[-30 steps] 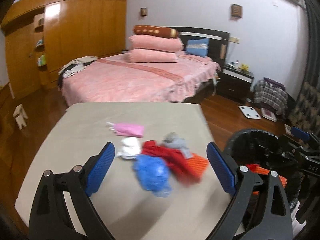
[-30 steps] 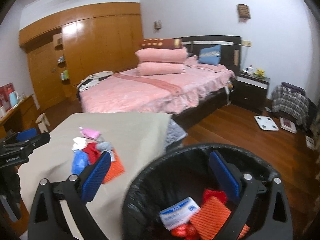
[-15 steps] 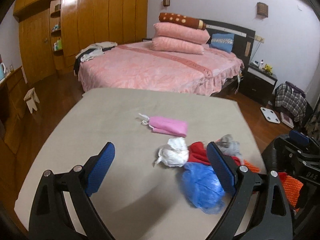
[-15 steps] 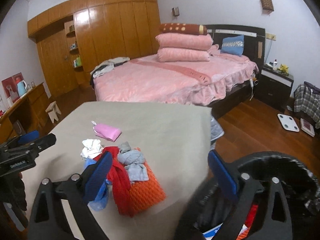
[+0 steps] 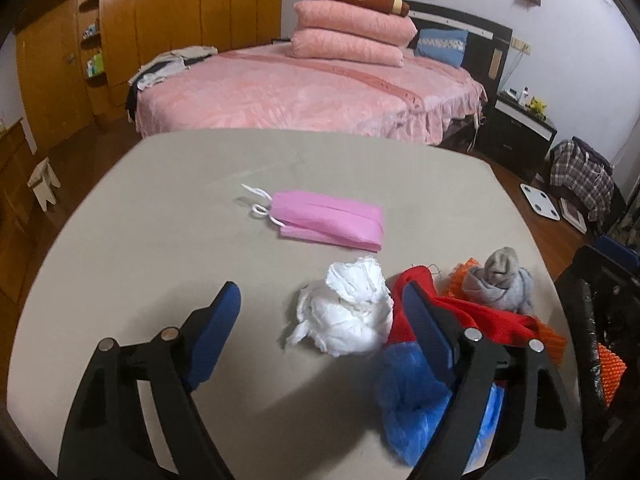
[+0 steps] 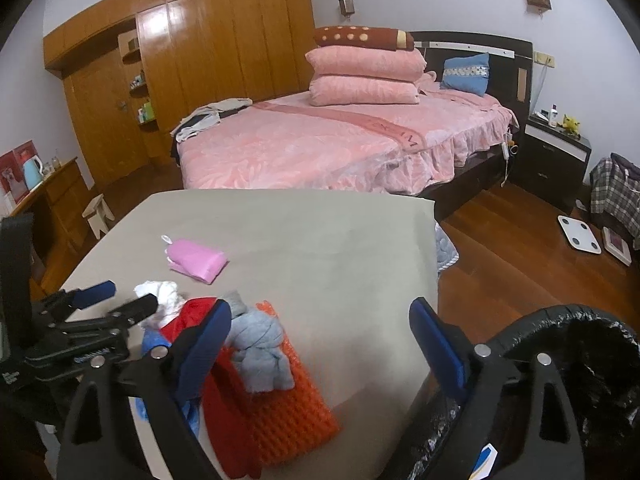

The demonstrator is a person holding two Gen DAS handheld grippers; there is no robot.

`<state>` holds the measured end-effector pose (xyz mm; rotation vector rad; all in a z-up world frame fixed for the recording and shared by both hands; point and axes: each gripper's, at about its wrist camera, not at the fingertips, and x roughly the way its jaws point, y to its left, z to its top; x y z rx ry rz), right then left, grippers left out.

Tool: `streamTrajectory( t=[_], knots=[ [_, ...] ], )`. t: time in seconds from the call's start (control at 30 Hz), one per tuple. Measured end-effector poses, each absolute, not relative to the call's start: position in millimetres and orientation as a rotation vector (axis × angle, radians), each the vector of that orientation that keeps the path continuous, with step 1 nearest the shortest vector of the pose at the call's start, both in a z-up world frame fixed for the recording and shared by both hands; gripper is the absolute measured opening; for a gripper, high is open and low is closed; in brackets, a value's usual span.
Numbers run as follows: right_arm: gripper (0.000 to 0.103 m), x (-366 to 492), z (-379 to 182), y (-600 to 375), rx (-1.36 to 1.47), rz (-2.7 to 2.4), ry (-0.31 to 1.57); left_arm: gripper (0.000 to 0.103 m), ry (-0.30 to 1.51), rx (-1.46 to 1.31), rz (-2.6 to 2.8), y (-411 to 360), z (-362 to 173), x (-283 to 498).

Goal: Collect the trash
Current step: 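Grasp the white tissue with the left tool while the right tool grasps the grey sock, then carry the tissue and grey sock over the bin and open both tools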

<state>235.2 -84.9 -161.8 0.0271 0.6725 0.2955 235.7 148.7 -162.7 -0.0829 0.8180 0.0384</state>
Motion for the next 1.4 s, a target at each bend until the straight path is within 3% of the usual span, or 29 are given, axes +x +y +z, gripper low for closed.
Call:
streamTrajectory(
  t=[0.1,0.33,0.73,0.83,0.97,1.07,1.17,1.4],
  knots=[
    [0.088,238.4,-163.4,-82.6,0.021,0.297,0.679,0.075,0.845,-0.088,0.020,148.0,-171.2,245.0],
    [0.088,246.6,-168.7,-71.2,0.004,0.318,0.700,0.043,0.878,-0.126,-0.032,147.5,-184.2,249.2],
    [0.087,257.8,-181.4,-38.3,-0.011,0.387,0.742,0.040,0.780,-0.165,0.030,168.4,-149.9,233.8],
    [0.080,263.2,-189.2,-30.0,-0.025,0.396,0.768,0.040,0.778,-0.151,0.050,171.6,-146.2,231.3],
    [0.079,269.9,-202.8,-27.7,-0.021,0.394,0.820,0.040,0.778,-0.145,0.058,173.0,-142.8,228.0],
    [0.070,273.3,-212.2,-30.4,0.005,0.406,0.867,0.040,0.774,-0.140,0.056,171.2,-141.5,224.3],
    [0.051,273.0,-213.3,-32.6,0.043,0.450,0.892,0.040,0.773,-0.142,0.049,169.9,-140.4,223.0],
    [0.048,261.9,-191.1,-32.1,0.028,0.459,0.828,0.040,0.753,-0.127,0.043,163.9,-131.1,215.8]
  ],
)
